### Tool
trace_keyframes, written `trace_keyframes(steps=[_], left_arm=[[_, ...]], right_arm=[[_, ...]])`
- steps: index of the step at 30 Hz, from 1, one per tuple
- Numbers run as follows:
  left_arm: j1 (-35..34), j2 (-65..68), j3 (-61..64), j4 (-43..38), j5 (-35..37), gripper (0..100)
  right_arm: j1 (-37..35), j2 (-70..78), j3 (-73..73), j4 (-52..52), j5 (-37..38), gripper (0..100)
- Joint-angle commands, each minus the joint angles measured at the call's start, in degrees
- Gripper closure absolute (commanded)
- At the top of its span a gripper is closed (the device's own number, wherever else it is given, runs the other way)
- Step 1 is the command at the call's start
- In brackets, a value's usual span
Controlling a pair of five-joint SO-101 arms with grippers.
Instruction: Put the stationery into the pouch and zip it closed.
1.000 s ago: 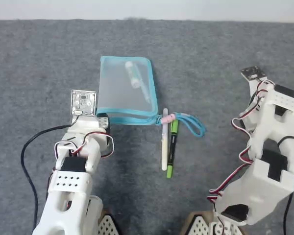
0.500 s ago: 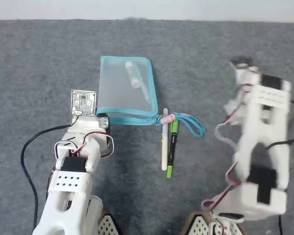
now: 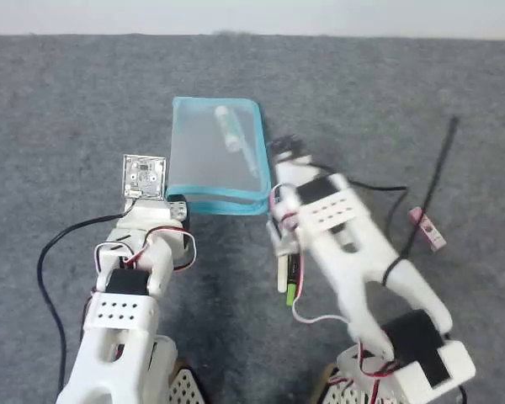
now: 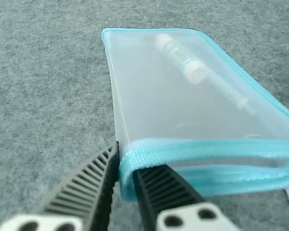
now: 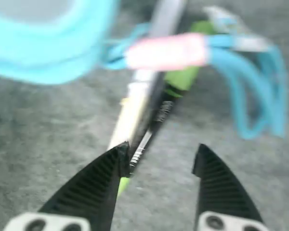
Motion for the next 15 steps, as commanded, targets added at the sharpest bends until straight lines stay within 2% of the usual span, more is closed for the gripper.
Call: trace_keyframes(steps=[1, 11, 15], left_arm=[[-0.3, -1.1, -2.4, -1.9, -0.2, 99], [-0.2, -1.1, -2.4, -1.9, -0.3, 99], [-0.2, -1.1, -2.4, -1.9, -0.3, 99]], right_arm=[[-1.5, -3.6, 1.0, -3.1, -1.1, 76.0], [4.1, -3.6, 4.8, -4.3, -0.4, 76.0], [3.7, -3.6, 8.4, -7.7, -0.4, 76.1]])
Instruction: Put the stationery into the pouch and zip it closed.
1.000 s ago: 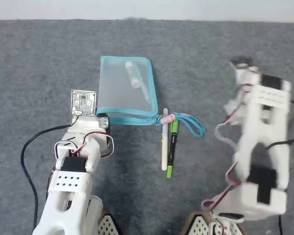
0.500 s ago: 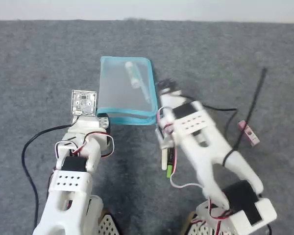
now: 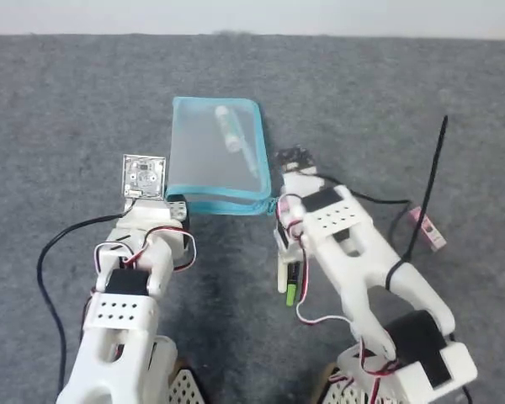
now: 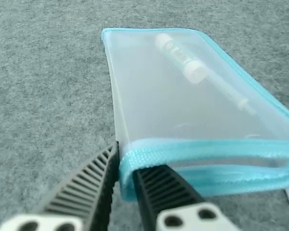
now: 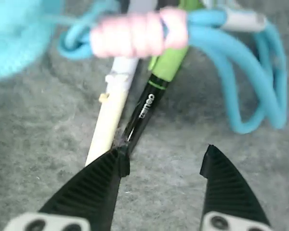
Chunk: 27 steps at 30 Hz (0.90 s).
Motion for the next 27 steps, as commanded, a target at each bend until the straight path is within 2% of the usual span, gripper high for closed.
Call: trace_keyframes(steps=[1, 16, 22, 27], left_arm=[[-0.2, -1.1, -2.4, -1.9, -0.3, 99], [-0.3, -1.1, -2.2, -1.7, -0.3, 99], [-0.3, -1.1, -2.2, -1.8, -0.3, 99], [-0.2, -1.1, -2.2, -1.8, -0.3, 99]], right_arm=[[0.4, -3.4, 1.3, -3.0, -0.1, 76.1], [0.7, 2.6, 1.1, -5.9, -0.6, 76.0], [0.4, -6.1, 1.3, -4.3, -0.6, 76.0], [-2.6, -9.5, 3.1, -4.6, -0.6, 76.0]])
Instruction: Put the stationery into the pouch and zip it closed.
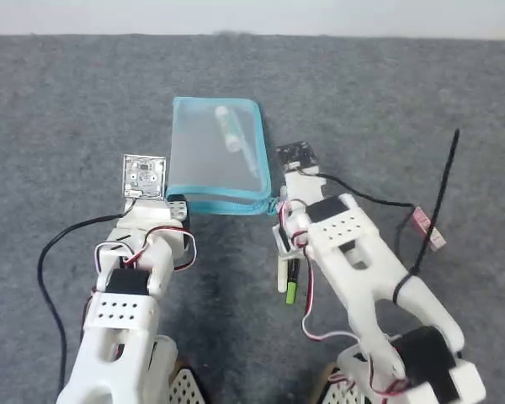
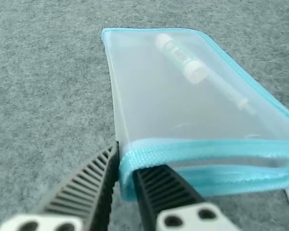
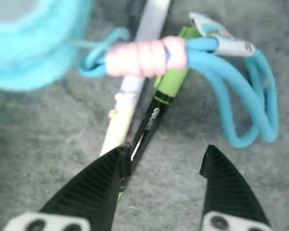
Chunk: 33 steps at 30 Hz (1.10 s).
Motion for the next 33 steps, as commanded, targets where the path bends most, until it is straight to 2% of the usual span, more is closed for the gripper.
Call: trace_keyframes(steps=[1, 7, 11, 19, 24, 28, 33], left_arm=[[-0.2, -1.1, -2.2, -1.8, -0.3, 99], [-0.3, -1.1, -2.2, -1.8, -0.3, 99], [-0.4, -1.1, -2.2, -1.8, -0.3, 99], [-0.3, -1.1, -2.2, -1.7, -0.3, 99], [-0.3, -1.1, -2.2, -1.7, -0.3, 99], [-0.3, -1.1, -2.2, -1.8, -0.2, 99], [-0.2, -1.1, -2.2, -1.8, -0.2, 99]], right_arm=[[-2.5, -2.8, 0.4, -0.5, -0.5, 76.0], [-2.4, 3.6, 0.3, -2.1, -0.4, 76.0], [0.3, 7.5, 0.1, -2.2, -0.3, 77.2], [6.2, 11.4, -0.2, -4.9, 0.4, 95.6], [15.1, 8.6, -2.1, -1.1, 12.0, 99.1], [24.3, 4.6, -2.2, 1.5, 13.0, 99.1], [33.9, -0.9, -2.4, 2.2, 18.9, 99.1]])
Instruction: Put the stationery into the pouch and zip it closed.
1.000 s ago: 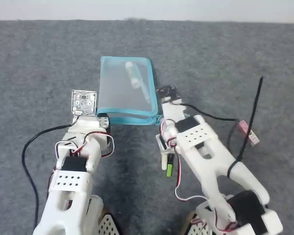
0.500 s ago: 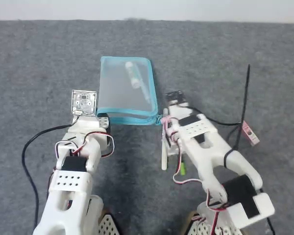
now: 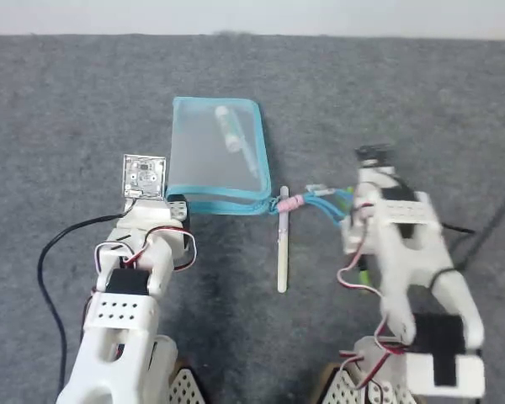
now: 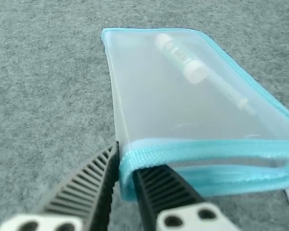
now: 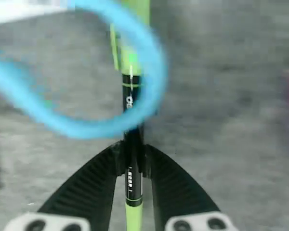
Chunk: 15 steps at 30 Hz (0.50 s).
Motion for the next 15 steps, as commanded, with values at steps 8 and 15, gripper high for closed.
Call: trace_keyframes(steps=[8, 15], left_arm=[[-0.4, -1.1, -2.0, -1.5, 0.0, 99], [-0.6, -1.1, -1.5, -1.5, -0.1, 99]], right_arm=[[8.8, -4.4, -11.3, 3.6, 12.0, 99.1], [10.9, 10.7, -27.2, 9.6, 17.9, 99.0]])
